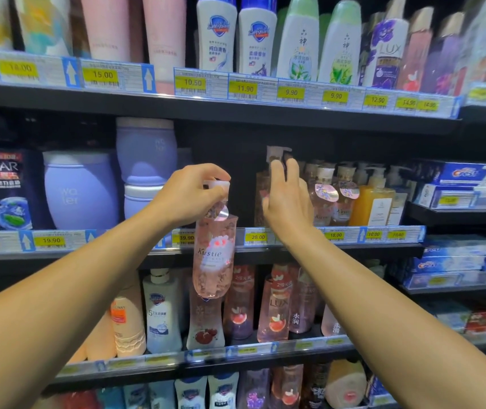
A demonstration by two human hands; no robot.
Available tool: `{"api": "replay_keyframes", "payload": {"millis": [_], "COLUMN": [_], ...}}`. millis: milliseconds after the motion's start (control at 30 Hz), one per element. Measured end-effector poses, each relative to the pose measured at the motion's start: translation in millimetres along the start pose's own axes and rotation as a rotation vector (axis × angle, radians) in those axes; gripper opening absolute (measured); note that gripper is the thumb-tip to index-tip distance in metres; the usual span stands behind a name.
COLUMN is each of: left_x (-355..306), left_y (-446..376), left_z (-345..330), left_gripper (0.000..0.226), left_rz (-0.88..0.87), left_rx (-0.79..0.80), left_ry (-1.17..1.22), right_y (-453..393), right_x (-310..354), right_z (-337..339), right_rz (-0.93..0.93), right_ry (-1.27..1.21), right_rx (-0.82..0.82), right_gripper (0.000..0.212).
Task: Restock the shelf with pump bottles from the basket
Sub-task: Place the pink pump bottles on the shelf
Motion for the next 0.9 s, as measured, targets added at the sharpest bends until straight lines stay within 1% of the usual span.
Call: {"api": "replay_keyframes", "payload": {"millis": [133, 267, 400, 500, 533, 600, 700, 767, 800, 900], "left_x": [-2.7, -2.1, -1.6, -0.7, -0.1, 1.5, 4.6, 6.4, 6.7, 6.2], "left_y": [0.1, 0.7, 0.7, 1.3, 1.6, 2.7, 3.9, 4.3, 4.4, 3.6], "left_z": [0.2, -0.2, 0.1, 1.4, 2.3, 3.8, 3.4, 3.1, 2.6, -1.3], "left_gripper": [0.019, 0.021, 0.022, 0.022, 0.022, 0.021, 0.02, 0.018, 0.018, 0.017], "left_rz": [-0.013, -0.017, -0.019, -0.016, -0.015, -0.007, 0.002, 0.006, 0.007, 0.009], "left_rx": [0.006, 0.014, 0.014, 0.01, 0.004, -0.01, -0.012, -0.008, -0.008, -0.008], "left_ry": [-0.001, 0.009, 0.016, 0.023, 0.028, 0.04, 0.056, 0.068, 0.071, 0.073], "right_y": [-1.4, 4.2, 3.9, 7.7, 9.8, 14.4, 23.8, 30.1, 32.2, 30.4], "right_x": [-0.2, -1.7, -3.1, -6.5, -7.8, -10.2, -19.4, -25.1, -26.3, -22.0], "right_z": [-8.2, -12.8, -10.6, -5.9, -4.2, -1.1, 1.2, -0.1, -2.3, -8.0], "right_rz": [-0.034, -0.05, -0.021, 0.009, 0.009, 0.001, -0.018, -0.085, -0.137, -0.269], "right_ry": [0.028, 0.041, 0.102, 0.049, 0.015, -0.055, -0.171, -0.225, -0.237, -0.275], "right_rx": [0.041, 0.007, -0.018, -0.039, -0.055, -0.08, -0.096, -0.045, 0.0, 0.124], "right_gripper": [0.061, 0.059, 0.068, 0.08, 0.081, 0.075, 0.056, 0.049, 0.053, 0.072]}}
Point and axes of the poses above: each hand's wrist, its own y-axis away from the middle knuckle, its own z-axis out of the back of the hand, x = y × z, the point moved 3 cm from there along -y, towards the middle knuckle, and after that the axes turned 4 degrees about -z, right-handed, at the moved point
